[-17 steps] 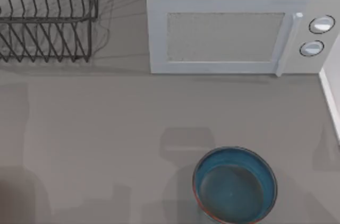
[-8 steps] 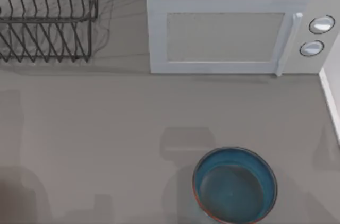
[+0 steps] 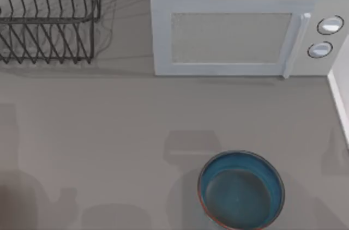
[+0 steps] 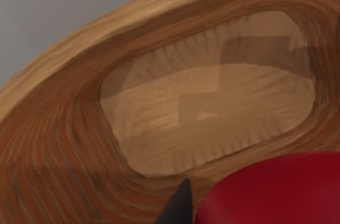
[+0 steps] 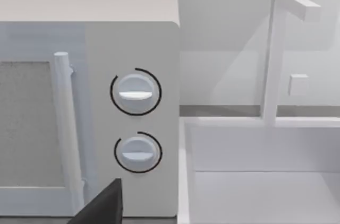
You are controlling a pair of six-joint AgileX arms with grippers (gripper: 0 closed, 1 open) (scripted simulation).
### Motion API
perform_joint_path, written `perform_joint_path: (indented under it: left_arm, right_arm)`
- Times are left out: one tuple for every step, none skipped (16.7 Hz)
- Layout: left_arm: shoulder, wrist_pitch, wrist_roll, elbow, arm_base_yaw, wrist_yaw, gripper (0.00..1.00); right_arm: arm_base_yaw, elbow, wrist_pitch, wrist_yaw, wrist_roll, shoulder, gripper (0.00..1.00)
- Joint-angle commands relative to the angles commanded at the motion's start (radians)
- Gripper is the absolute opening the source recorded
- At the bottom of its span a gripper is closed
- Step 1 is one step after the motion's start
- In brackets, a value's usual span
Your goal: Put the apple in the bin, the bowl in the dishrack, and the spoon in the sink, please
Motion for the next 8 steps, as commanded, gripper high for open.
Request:
perform_joint_path:
  left_arm:
    - [0.001,0.006,0.000,-0.006,0.000,0.000,0.00]
    - [0.001,0.006,0.000,-0.006,0.000,0.000,0.00]
    - [0.001,0.006,0.000,-0.006,0.000,0.000,0.00]
    - [0.001,0.006,0.000,-0.006,0.000,0.000,0.00]
    - [0.001,0.006,0.000,-0.006,0.000,0.000,0.08]
    - [0.001,0.006,0.000,-0.006,0.000,0.000,0.15]
    - [0.001,0.006,0.000,-0.006,0.000,0.000,0.23]
    - [0.001,0.006,0.000,-0.006,0.000,0.000,0.30]
  right_arm:
    - [0.000,0.000,0.000,0.000,0.000,0.000,1.00]
    - [0.000,0.000,0.000,0.000,0.000,0.000,1.00]
    - [0.000,0.000,0.000,0.000,0.000,0.000,1.00]
    - [0.000,0.000,0.000,0.000,0.000,0.000,1.00]
    - [0.000,0.000,0.000,0.000,0.000,0.000,1.00]
    - [0.000,0.000,0.000,0.000,0.000,0.000,1.00]
    - [0.000,0.000,0.000,0.000,0.000,0.000,1.00]
    - [0.000,0.000,0.000,0.000,0.000,0.000,1.00]
